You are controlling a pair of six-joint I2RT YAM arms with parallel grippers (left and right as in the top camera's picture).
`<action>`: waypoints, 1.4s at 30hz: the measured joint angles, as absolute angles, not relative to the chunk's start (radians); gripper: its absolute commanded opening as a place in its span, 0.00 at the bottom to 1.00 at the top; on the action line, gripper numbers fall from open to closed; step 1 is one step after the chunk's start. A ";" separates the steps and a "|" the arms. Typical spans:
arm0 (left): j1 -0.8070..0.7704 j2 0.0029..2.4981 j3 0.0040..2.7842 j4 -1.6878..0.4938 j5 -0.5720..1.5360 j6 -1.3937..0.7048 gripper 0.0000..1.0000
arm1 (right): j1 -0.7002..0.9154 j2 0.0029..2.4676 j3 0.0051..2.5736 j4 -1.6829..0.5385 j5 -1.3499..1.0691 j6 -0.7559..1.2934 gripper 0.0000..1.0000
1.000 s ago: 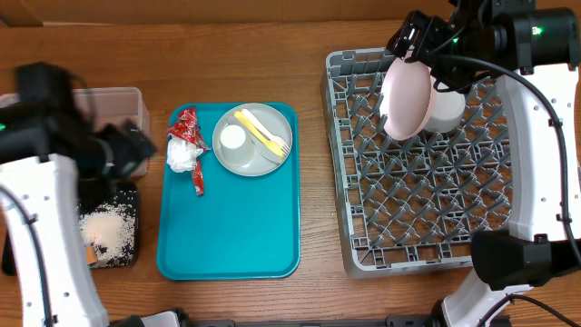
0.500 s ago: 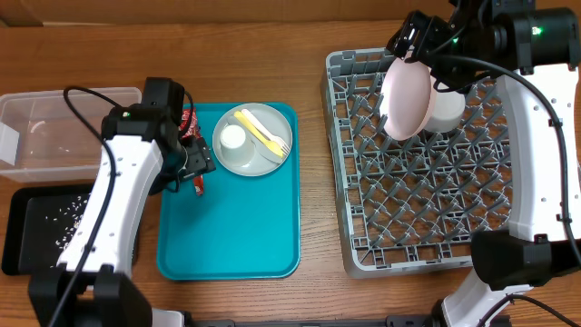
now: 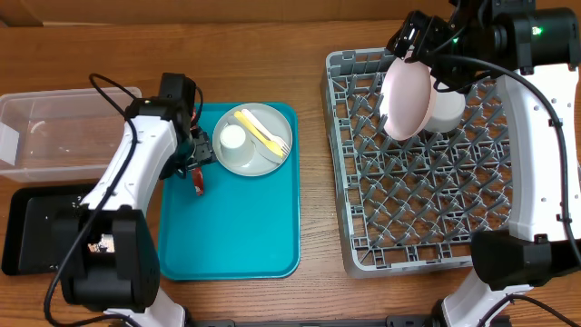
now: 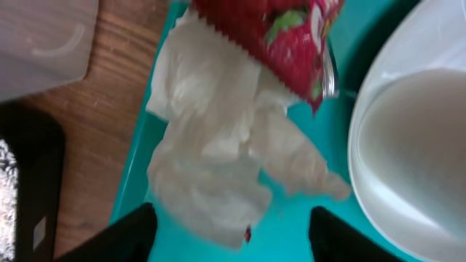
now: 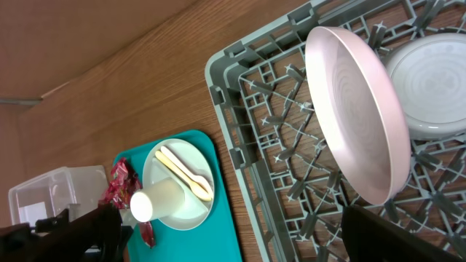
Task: Sort waste into correct bins and load items into the dishwasher rack
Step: 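Grasp the white tissue with the left gripper and lift it, then carry the tissue left and drop it into the clear bin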
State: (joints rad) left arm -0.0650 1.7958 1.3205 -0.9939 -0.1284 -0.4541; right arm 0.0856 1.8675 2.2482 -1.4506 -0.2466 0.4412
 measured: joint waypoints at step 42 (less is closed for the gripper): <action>-0.008 1.834 2.101 -1.415 -0.130 -0.407 0.04 | 0.086 1.868 2.248 -1.451 -0.244 0.441 1.00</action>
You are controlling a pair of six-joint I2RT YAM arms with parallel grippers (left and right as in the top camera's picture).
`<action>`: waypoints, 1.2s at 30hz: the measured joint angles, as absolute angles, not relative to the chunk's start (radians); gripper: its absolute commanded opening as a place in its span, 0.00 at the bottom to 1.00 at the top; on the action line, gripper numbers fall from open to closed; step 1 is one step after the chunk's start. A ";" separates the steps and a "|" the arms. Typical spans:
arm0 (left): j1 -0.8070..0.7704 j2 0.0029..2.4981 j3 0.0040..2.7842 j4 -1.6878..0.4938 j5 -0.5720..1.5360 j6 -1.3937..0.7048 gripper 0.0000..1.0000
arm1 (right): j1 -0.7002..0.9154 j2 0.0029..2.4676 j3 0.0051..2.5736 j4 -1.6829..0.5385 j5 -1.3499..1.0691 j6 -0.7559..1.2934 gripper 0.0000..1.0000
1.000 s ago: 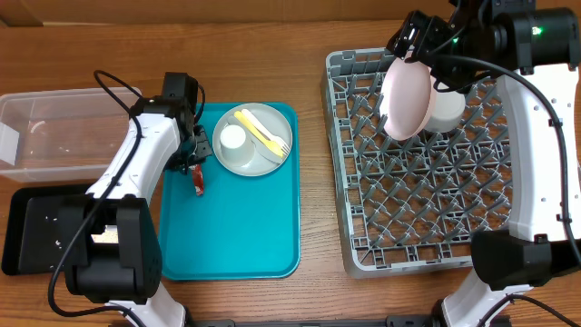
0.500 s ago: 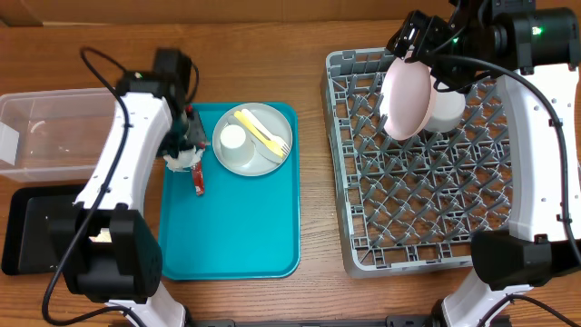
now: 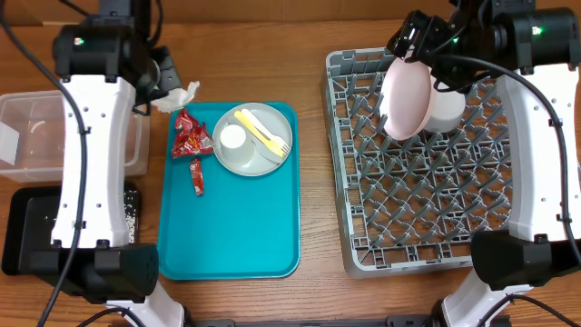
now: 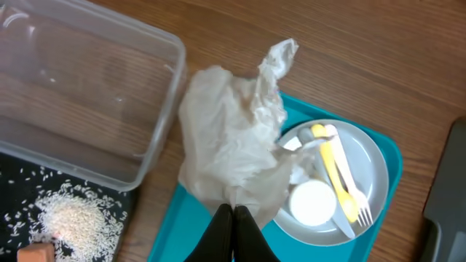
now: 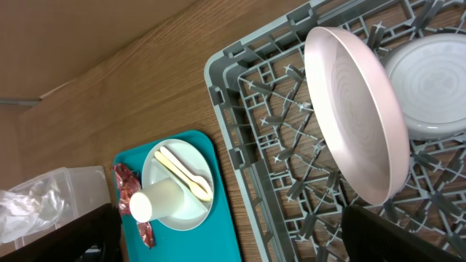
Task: Sort waste into correct bins and load items into the dishwasher rack
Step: 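Carry the tissue left and drop it into the clear bin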
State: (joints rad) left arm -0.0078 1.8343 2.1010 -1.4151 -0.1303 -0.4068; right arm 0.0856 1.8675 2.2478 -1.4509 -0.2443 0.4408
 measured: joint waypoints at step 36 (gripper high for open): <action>0.368 1.871 2.101 -1.444 0.255 -0.340 0.74 | 0.086 1.868 2.248 -1.451 -0.244 0.442 1.00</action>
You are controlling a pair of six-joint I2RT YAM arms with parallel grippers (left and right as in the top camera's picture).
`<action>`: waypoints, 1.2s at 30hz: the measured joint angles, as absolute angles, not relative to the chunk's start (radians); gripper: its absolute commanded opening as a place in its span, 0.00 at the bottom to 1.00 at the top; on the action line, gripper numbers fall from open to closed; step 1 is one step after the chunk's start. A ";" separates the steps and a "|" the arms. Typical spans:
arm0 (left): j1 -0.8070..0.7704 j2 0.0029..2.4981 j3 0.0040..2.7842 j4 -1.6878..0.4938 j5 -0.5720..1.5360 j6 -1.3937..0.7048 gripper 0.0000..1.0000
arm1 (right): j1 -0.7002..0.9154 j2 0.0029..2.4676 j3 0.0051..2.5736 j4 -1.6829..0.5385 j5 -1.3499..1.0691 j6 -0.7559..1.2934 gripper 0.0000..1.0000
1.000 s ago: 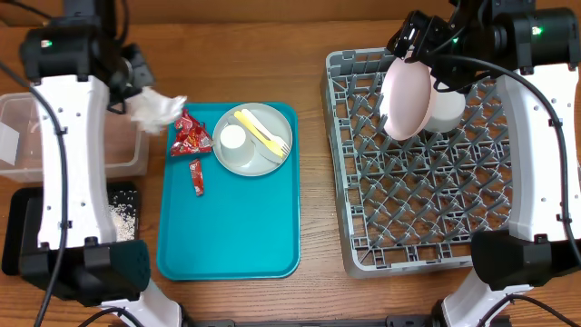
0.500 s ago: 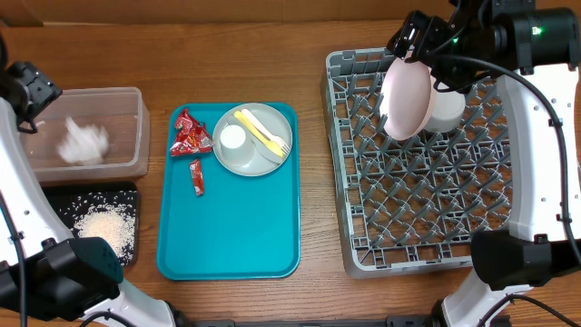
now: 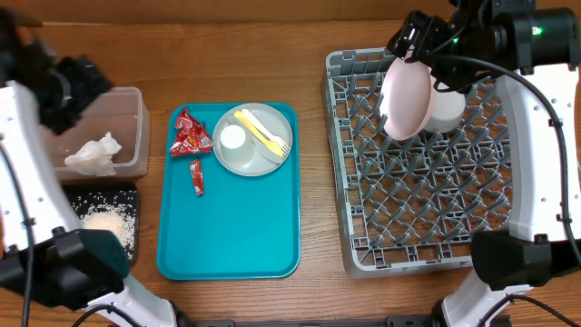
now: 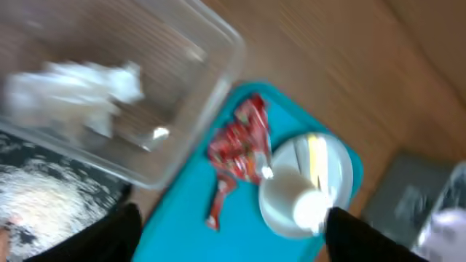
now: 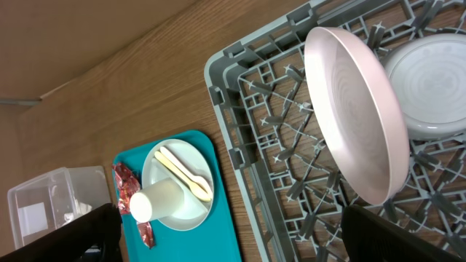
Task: Sort waste into correct bins and load items into the dishwasher rack
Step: 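Carry the tissue left and drop it into the clear bin, then move the left gripper to the red wrapper and grasp it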
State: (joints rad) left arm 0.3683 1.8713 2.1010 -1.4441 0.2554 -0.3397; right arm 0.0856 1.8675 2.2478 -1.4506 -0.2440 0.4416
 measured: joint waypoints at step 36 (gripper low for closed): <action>-0.001 1.898 1.512 -1.032 0.070 -1.201 0.85 | 0.086 1.868 2.248 -1.451 -0.244 0.441 1.00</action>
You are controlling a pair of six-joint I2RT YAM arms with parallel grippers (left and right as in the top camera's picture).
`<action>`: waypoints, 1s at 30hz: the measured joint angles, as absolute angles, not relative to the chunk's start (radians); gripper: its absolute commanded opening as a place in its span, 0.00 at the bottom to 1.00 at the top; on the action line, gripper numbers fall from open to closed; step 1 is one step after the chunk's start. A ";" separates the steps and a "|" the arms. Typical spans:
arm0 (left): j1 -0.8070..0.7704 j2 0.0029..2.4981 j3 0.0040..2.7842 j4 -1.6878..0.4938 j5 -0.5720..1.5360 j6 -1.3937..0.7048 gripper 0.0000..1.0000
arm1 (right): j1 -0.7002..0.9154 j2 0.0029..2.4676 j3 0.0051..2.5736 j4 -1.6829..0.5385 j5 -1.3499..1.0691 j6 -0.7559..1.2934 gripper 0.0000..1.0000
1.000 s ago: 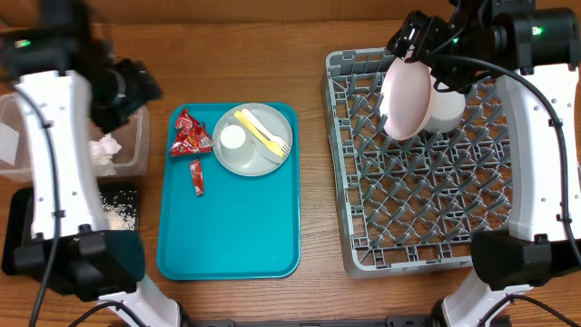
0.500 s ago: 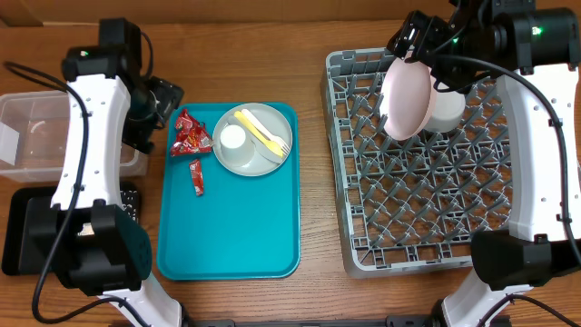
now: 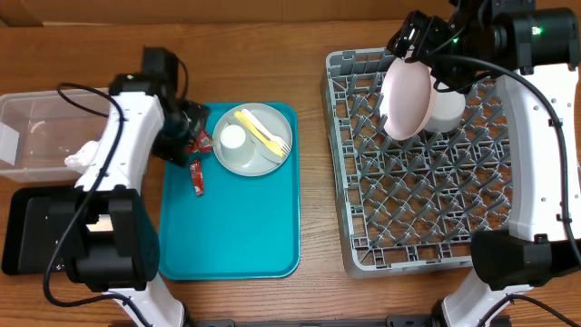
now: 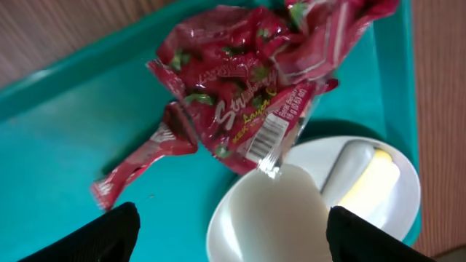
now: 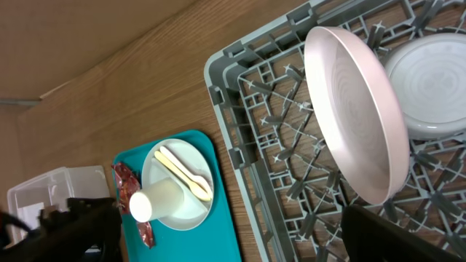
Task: Sort waste into correct bins and load items into the dishwasher rack
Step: 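Move the left gripper to the red wrapper and grasp it, then lift the red wrapper, carry it left, drop it into the clear bin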
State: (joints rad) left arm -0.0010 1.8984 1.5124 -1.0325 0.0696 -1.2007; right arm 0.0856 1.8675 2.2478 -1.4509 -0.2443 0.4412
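Note:
A red strawberry wrapper (image 4: 247,94) lies at the upper left of the teal tray (image 3: 231,232), with a small torn red piece (image 4: 138,164) beside it. My left gripper (image 3: 186,129) hovers just above the wrapper, open and empty, its dark fingers (image 4: 109,233) at the frame's bottom corners. A white plate (image 3: 259,154) carries a paper cup (image 3: 233,136) and yellow fork and spoon (image 3: 263,130). A crumpled napkin (image 3: 86,156) lies in the clear bin (image 3: 45,113). My right gripper (image 5: 229,222) stays open above the grey rack (image 3: 427,173), which holds a pink plate (image 3: 407,95) and white bowl (image 3: 447,111).
A black bin (image 3: 41,227) sits at the front left, below the clear bin. The left arm reaches across the clear bin's right edge. Bare wood separates the tray from the rack.
My left gripper was open over the clear bin at the far left; now it is over the tray's upper left, above the red wrapper. The right arm has not moved.
My left gripper was open low over the napkin and wrapper on the tray. Then it held the napkin up beside the clear bin. Then the napkin lay in that bin with the gripper open. Now the gripper is above the wrapper.

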 measured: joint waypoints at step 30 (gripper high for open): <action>0.002 1.901 1.353 -0.781 -0.065 -1.278 0.84 | 0.086 1.868 2.248 -1.451 -0.244 0.441 1.00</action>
